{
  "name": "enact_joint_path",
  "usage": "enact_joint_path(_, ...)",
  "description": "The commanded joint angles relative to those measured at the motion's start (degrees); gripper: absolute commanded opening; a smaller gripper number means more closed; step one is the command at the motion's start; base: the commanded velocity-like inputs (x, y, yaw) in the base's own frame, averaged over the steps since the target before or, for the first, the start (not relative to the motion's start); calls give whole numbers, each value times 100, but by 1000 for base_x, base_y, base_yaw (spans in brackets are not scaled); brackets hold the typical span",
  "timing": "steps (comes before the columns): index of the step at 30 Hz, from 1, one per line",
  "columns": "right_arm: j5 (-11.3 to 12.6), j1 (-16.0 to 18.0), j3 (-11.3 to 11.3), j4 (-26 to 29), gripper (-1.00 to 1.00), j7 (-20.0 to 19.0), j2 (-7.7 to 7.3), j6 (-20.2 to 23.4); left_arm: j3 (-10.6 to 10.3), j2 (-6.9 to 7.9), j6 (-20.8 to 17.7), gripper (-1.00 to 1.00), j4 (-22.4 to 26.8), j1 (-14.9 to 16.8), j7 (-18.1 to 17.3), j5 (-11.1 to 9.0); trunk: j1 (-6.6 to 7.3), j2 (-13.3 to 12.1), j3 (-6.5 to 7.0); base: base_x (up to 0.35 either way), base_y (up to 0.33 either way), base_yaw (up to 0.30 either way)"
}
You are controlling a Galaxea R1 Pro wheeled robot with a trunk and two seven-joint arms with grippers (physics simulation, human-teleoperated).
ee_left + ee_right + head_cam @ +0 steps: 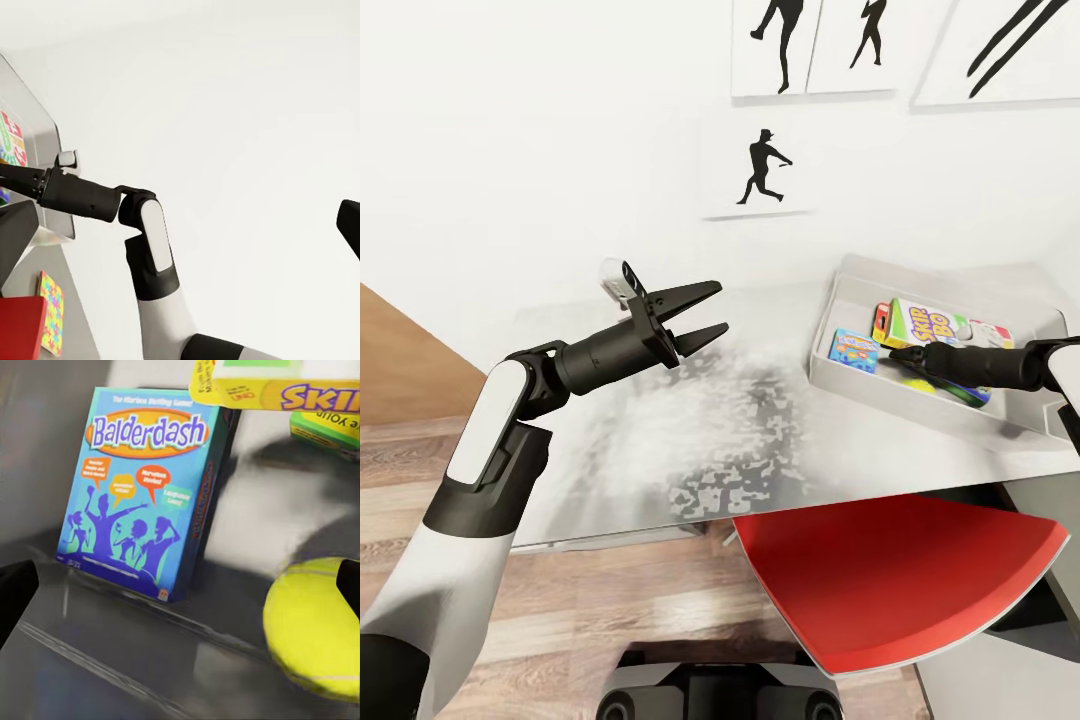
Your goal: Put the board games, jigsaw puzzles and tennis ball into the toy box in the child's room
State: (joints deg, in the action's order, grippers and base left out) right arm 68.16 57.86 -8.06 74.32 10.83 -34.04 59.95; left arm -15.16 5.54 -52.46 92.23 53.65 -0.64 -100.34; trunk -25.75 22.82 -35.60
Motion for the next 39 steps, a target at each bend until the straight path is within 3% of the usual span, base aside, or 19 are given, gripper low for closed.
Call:
enact_joint_path(1,60,6,-12,3,100,60,-5,5,-5,4,-6,100,-1,5,-7,-3,-3,10,-8,0,0,0)
enact_joint_path(18,57,4,4,103,100,48,-57,5,-5,0,0,100,1,-1,-8,-3,-3,10,-8,0,0,0)
enact_joint_path(22,57,-129,16,465,100,18,-85,5,-5,0,5,100,1,-39,-13,-3,-3,10,-8,-55,0,0)
enact_joint_path(25,57,-301,99,759,100,8,-113,5,-5,0,2,100,3,-52,-14,-3,-3,10,-8,-178,0,0)
enact_joint_path(29,57,-644,518,1286,100,-5,-138,5,-5,-3,1,100,1,-63,-15,-3,-3,10,-8,-235,0,0)
enact_joint_path(32,57,-748,697,1465,100,-10,-146,5,-2,-6,0,100,-1,-68,-15,-3,-3,10,-8,-199,0,0)
enact_joint_path(39,57,-854,910,1666,100,-21,-166,5,-3,-8,-1,100,0,-72,-15,-3,-3,10,-8,-102,0,0)
